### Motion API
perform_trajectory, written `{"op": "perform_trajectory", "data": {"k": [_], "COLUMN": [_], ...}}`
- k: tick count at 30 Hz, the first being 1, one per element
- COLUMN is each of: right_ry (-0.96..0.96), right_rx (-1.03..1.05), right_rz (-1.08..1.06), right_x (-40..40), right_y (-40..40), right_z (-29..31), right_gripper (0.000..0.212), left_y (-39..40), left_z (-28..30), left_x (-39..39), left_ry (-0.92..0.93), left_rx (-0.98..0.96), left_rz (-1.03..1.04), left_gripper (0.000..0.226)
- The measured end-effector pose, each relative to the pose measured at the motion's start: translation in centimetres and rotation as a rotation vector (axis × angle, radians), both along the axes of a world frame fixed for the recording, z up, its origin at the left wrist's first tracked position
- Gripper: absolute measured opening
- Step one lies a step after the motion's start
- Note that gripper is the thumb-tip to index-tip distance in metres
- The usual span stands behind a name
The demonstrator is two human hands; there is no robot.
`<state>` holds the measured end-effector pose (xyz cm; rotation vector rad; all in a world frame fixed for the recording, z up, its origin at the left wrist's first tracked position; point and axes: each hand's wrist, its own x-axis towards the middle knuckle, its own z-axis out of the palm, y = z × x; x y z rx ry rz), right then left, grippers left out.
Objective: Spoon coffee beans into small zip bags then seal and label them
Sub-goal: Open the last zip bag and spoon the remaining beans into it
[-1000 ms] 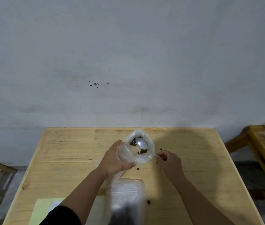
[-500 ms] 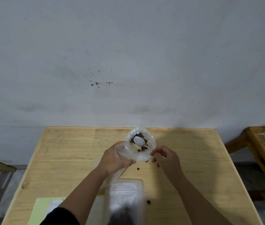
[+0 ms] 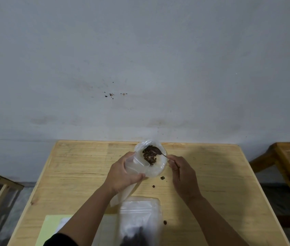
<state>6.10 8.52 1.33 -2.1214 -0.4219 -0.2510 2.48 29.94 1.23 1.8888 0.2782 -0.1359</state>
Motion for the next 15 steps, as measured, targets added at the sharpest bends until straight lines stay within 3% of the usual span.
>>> {"op": "perform_trajectory", "data": {"k": [4, 7, 9, 15], "right_ry": [0.062, 0.304, 0.445, 0.699], "right_rx": [0.024, 0.163, 0.275, 0.518], "right_rz": [-0.037, -0.162, -0.223, -0.301], "right_x": [0.5, 0.6, 0.6, 0.5], "right_y": [-0.1, -0.6, -1.0, -0.9], "right_z": [-0.5, -1.1, -1.4, -1.8], "right_gripper": [0.035, 0.023, 0.025, 0.027], "left_y": [-0.1, -0.3, -0.4, -1.1], "left_z": [0.1, -0.1, -0.4, -0.9], "left_x": [-0.3, -0.4, -0.4, 0.1], "left_ry": [0.0, 0.008, 0.009, 0.012], "left_rx": [-0.031, -0.03, -0.034, -0.021], "left_rz": [-0.003, -0.007, -0.02, -0.06], "left_gripper": [0.089, 0.088, 0.087, 0.086]}}
